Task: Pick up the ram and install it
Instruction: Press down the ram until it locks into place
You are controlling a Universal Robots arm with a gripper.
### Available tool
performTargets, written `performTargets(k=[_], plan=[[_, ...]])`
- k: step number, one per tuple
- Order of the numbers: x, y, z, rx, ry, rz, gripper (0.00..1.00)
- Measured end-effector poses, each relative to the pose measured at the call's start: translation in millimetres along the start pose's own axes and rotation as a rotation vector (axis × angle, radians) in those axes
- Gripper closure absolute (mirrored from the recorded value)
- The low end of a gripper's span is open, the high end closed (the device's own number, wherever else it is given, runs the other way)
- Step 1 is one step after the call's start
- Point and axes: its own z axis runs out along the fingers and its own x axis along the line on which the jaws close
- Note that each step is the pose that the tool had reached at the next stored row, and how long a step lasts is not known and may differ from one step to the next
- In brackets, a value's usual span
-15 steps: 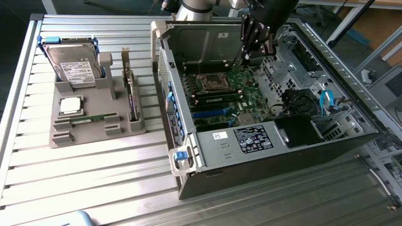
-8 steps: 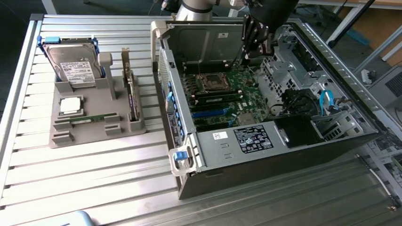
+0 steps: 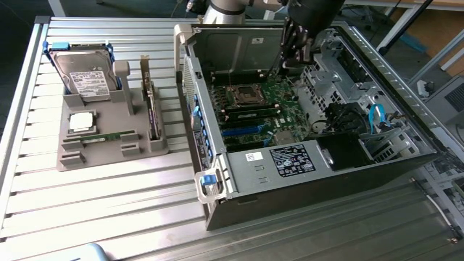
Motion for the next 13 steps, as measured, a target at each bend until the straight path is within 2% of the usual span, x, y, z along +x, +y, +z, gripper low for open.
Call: performTargets(k=[13], plan=[[0.0, 0.0, 0.0, 0.0106, 0.0019, 0.214, 0.89]])
